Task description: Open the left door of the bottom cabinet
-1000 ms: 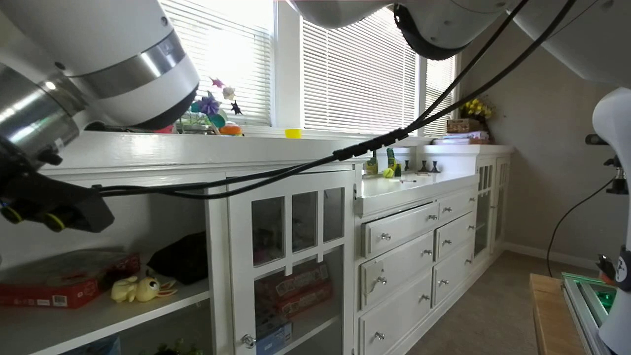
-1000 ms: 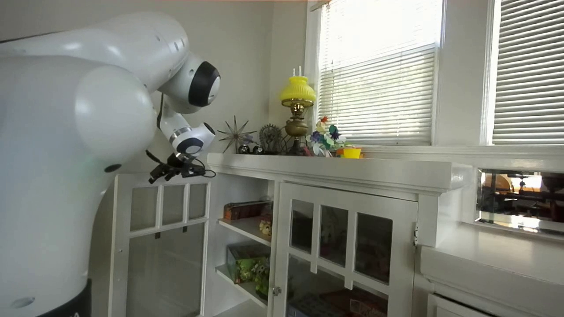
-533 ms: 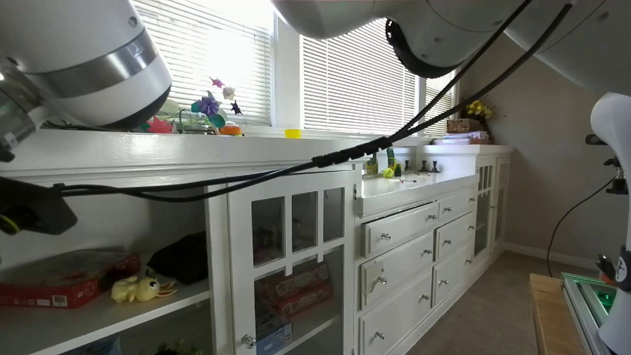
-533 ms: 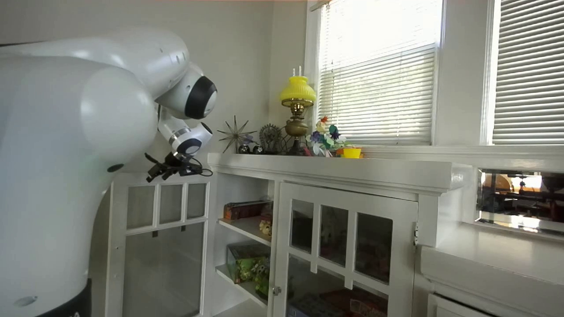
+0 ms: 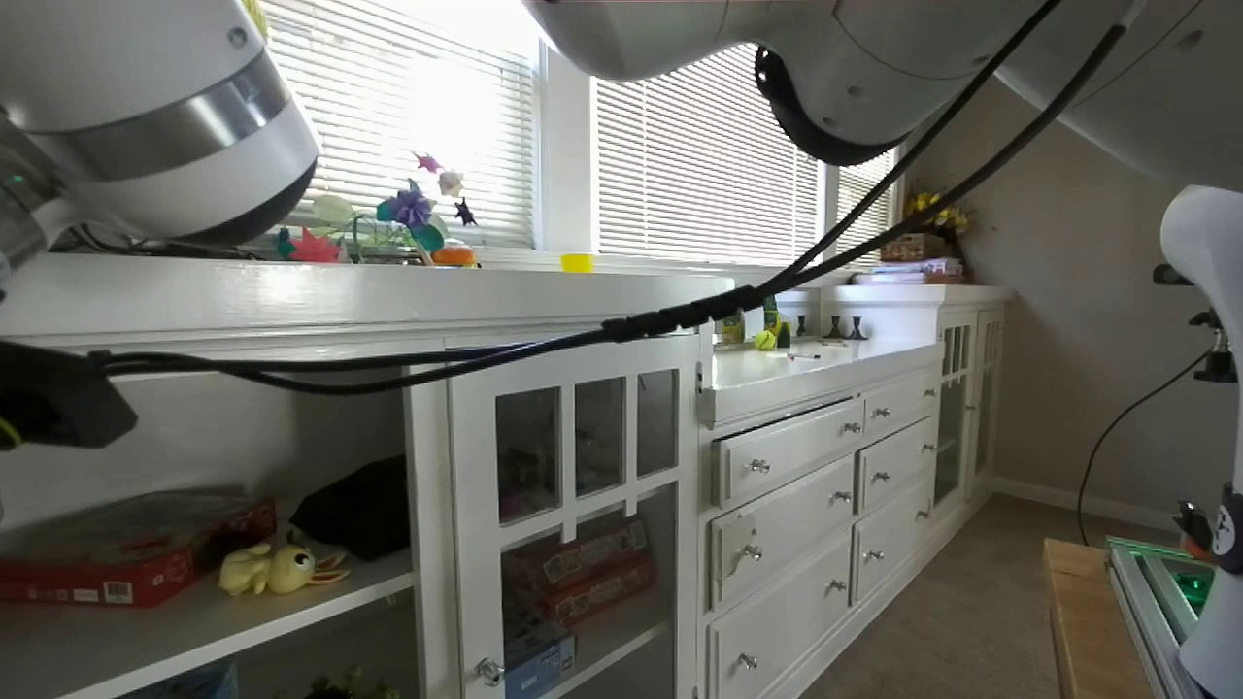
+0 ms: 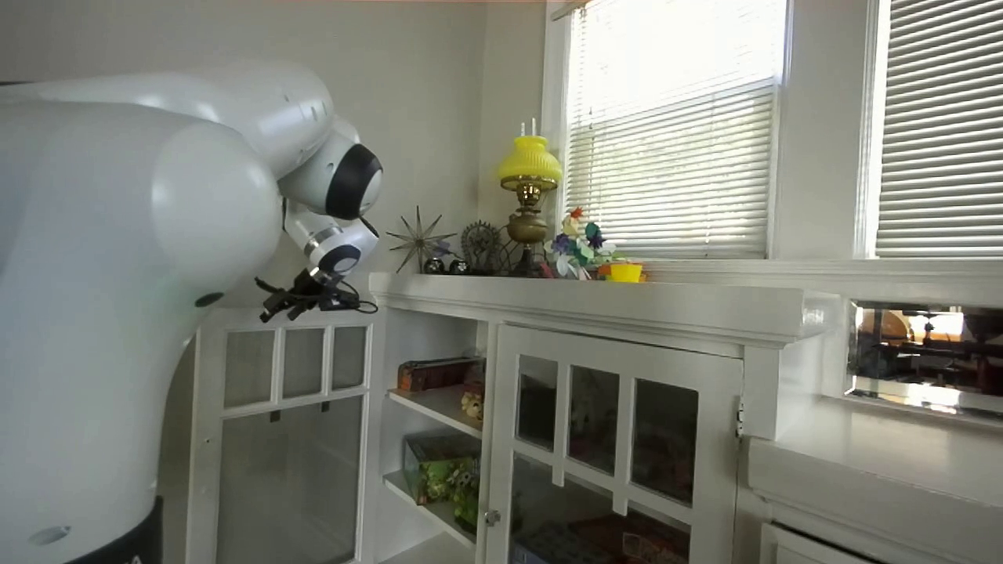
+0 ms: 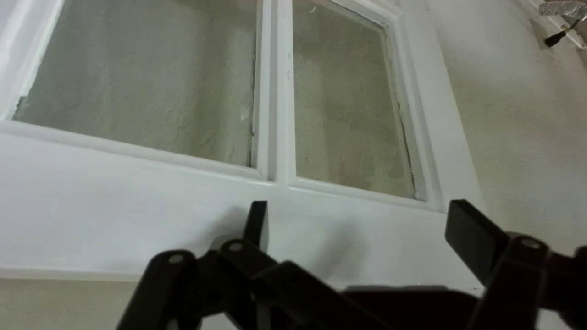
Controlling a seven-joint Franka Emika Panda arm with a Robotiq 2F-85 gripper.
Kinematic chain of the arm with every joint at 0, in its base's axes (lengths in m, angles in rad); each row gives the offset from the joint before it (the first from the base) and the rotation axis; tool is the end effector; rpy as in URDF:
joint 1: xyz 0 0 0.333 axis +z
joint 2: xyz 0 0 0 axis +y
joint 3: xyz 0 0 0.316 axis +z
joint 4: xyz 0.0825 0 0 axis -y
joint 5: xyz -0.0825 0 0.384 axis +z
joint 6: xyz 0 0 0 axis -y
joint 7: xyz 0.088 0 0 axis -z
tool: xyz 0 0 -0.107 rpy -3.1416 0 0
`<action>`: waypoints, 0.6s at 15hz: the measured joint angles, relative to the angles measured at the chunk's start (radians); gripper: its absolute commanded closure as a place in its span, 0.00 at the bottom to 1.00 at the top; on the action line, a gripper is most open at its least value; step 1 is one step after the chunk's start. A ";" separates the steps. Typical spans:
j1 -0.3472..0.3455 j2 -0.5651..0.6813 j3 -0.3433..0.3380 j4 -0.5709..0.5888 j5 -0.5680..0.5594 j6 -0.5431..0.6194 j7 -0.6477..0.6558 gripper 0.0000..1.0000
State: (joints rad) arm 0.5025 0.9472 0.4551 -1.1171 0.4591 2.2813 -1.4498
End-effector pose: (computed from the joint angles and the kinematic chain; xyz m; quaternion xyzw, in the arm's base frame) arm 0.5492 0.5751 0.3049 -0.5329 -0.7571 -0.2190 0.3079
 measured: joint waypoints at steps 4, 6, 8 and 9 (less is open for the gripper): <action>-0.003 -0.103 -0.045 -0.009 -0.001 -0.182 0.149 0.00; -0.007 -0.168 -0.060 -0.012 -0.002 -0.295 0.213 0.00; -0.016 -0.233 -0.065 -0.026 -0.002 -0.415 0.270 0.00; -0.023 -0.266 -0.067 -0.035 -0.002 -0.480 0.294 0.00</action>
State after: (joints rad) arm 0.4798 0.6811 0.3880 -1.1523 0.4575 1.8014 -1.1558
